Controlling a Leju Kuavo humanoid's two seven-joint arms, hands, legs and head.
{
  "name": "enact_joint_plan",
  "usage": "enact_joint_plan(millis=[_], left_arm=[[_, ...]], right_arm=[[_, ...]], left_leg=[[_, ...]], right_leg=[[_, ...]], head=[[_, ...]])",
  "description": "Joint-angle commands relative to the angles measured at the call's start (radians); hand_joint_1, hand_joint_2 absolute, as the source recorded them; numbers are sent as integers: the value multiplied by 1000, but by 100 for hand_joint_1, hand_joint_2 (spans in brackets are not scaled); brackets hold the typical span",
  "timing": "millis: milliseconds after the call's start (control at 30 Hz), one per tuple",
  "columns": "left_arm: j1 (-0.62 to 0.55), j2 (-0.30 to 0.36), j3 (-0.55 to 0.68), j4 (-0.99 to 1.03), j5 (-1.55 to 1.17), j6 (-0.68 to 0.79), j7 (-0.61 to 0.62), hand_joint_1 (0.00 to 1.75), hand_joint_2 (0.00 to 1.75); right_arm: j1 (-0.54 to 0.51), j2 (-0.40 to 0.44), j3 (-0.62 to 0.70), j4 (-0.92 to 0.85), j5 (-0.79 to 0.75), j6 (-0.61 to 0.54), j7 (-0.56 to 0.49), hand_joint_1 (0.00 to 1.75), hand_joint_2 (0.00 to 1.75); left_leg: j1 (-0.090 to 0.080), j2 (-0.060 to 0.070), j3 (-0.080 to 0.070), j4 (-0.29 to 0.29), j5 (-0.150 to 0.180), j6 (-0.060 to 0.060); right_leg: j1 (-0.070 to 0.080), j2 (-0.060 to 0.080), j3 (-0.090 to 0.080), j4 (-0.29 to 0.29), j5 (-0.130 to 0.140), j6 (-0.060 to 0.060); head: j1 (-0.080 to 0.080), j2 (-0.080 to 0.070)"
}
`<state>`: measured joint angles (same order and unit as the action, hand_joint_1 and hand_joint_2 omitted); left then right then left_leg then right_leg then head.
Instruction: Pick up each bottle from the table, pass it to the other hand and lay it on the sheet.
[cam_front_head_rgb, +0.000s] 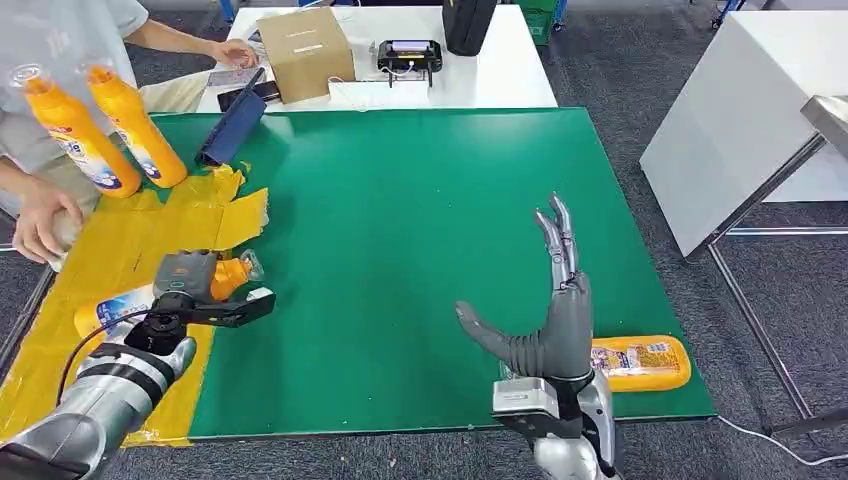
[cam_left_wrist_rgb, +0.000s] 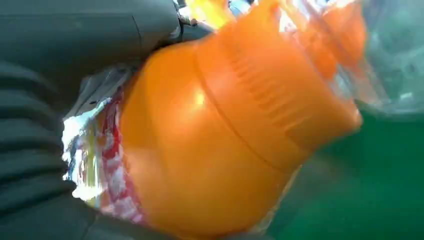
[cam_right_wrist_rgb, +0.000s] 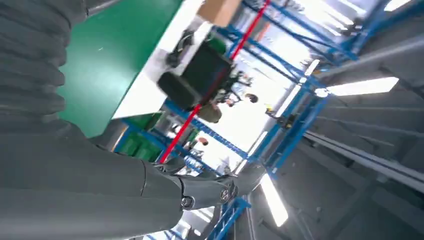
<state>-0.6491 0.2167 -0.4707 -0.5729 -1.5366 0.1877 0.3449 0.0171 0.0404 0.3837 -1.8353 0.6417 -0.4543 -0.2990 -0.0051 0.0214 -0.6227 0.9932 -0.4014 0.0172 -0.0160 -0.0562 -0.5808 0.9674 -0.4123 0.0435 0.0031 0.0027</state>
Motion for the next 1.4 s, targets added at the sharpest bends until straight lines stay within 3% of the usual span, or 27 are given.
enact_joint_plan(millis=[33, 233, 333, 400, 467, 567, 667, 800, 900, 1133, 1400], left_arm=[[17, -19, 54, 169, -7, -8, -1, 0, 175], [68, -20, 133, 141, 30, 25, -44, 0, 175], [129, -39, 228, 59, 123, 152, -140, 0, 175], [208, -73, 324, -120, 274, 273, -304, 0, 175], [348, -110, 399, -441, 454, 267, -430, 0, 175], [493, -154, 436, -791, 592, 249, -499, 0, 175], [560, -196, 452, -976, 620, 284, -518, 0, 175], [564, -199, 450, -988, 618, 283, -516, 0, 175], [568, -227, 445, -1018, 722, 263, -576, 0, 175], [589, -246, 393, -1050, 709, 275, -579, 0, 175], [636, -244, 351, -1117, 830, 202, -615, 0, 175]], right_arm=[[-32, -48, -35, 91, 25, 13, 21, 0, 175], [-35, -90, -36, 132, 147, 60, 100, 0, 175], [-17, -139, -45, 154, 216, 98, 135, 0, 175], [13, -189, -54, 145, 263, 153, 165, 0, 175], [54, -242, -71, 125, 296, 203, 182, 0, 175], [115, -282, -106, 97, 361, 219, 202, 0, 175], [152, -306, -129, 93, 442, 236, 259, 0, 175], [152, -305, -132, 99, 440, 234, 259, 0, 175], [142, -311, -131, 141, 626, 229, 365, 0, 175], [131, -327, -169, 223, 737, 242, 441, 0, 175], [132, -360, -215, 297, 759, 320, 468, 0, 175]], left_leg=[[1, 3, 8, -2, -2, -2], [1, 3, 15, -3, -3, -4], [1, 3, 17, -4, -3, -3], [1, 2, 17, -3, -3, -3], [1, -1, 17, -3, -3, -2], [1, -4, 14, -1, -4, -1], [-1, -2, 7, 1, -4, -1], [-1, 3, 5, 1, -7, 0], [-1, 1, 6, 1, -8, 1], [0, 2, 6, 0, -7, 2], [0, 2, 6, 0, -7, 2]], right_leg=[[0, 10, 7, -2, 1, -2], [0, 10, 11, -3, 1, -3], [0, 8, 14, -3, 1, -1], [0, 7, 14, -3, 0, -1], [-1, 4, 14, -4, 0, -1], [-1, 1, 13, -3, -2, 0], [-2, 2, 7, -2, -1, 0], [-2, 6, 4, -4, -1, 0], [-1, 6, 6, -3, -3, 0], [0, 5, 6, -5, -2, 3], [-1, 5, 6, -5, -2, 3]], head=[[0, 0], [0, 0], [-1, 0], [-1, 0], [0, 0], [-1, 0], [0, 0], [-1, 0], [-1, 0], [0, 0], [-1, 0]])
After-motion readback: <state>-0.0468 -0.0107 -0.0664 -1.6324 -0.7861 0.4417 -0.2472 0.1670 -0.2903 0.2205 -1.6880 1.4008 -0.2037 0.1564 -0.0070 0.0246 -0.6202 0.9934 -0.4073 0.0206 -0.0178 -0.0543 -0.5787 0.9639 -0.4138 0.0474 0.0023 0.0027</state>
